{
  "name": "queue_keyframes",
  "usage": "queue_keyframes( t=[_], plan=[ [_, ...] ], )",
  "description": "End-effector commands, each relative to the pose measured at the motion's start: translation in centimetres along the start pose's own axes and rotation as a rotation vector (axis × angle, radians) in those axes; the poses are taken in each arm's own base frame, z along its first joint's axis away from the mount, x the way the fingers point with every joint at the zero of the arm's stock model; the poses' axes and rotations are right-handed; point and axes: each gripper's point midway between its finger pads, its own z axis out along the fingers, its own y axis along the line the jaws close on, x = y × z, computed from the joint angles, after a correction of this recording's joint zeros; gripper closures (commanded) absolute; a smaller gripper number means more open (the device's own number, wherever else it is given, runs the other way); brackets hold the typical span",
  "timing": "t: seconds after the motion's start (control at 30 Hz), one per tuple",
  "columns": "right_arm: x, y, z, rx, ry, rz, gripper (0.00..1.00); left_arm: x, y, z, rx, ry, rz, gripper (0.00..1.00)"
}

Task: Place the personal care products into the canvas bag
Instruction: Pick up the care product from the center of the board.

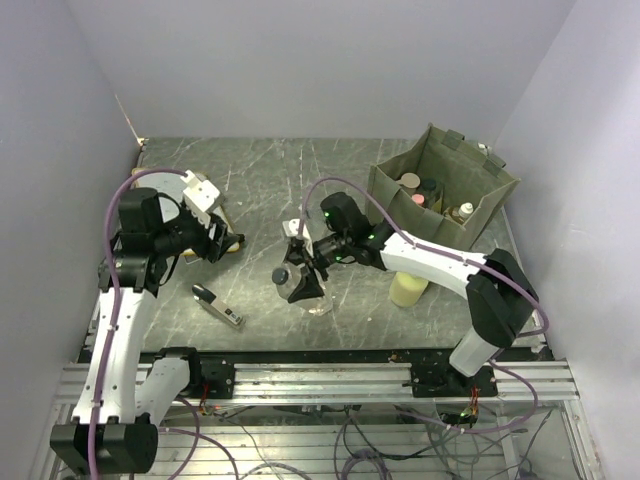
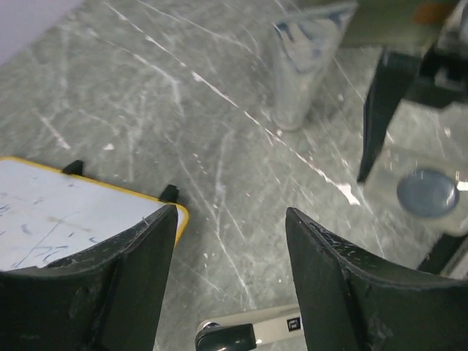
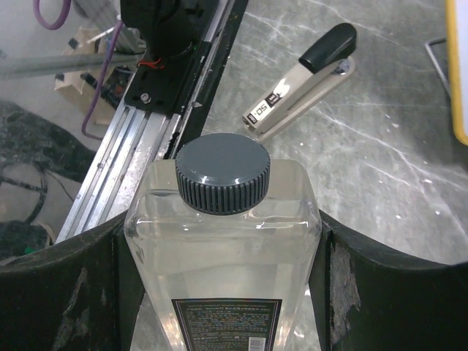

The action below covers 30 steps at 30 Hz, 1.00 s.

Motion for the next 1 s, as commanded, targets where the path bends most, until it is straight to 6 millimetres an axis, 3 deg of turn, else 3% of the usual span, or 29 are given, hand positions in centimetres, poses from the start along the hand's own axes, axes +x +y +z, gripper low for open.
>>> queue_keyframes(
  t=[0.0, 0.17, 0.43, 0.8, 0.97],
  plan=[
    [-5.4, 0.0, -2.7, 0.020, -0.165, -0.100, 0.73, 2.0, -3.5, 0.8, 0.235, 0.053, 0.119, 0.30],
    [-6.0, -0.5, -4.1, 0.036, -0.193, -0.095, 0.72, 3.3, -6.4, 2.8, 0.354, 0.078, 0.200, 0.31],
    [-7.1, -1.4, -4.7, 0.051, -0.189, -0.077, 0.71, 1.2, -10.1, 5.7, 0.463, 0.021, 0.226, 0.30],
    [-7.3, -1.2, -4.4, 0.029, -0.220, -0.064, 0.63, -1.0, -11.6, 7.2, 0.492, -0.067, 0.107, 0.30],
    [-7.5, -1.0, -4.3, 0.019, -0.234, -0.059, 0.59, -1.0, -12.0, 7.4, 0.516, -0.071, 0.083, 0.30]
  ],
)
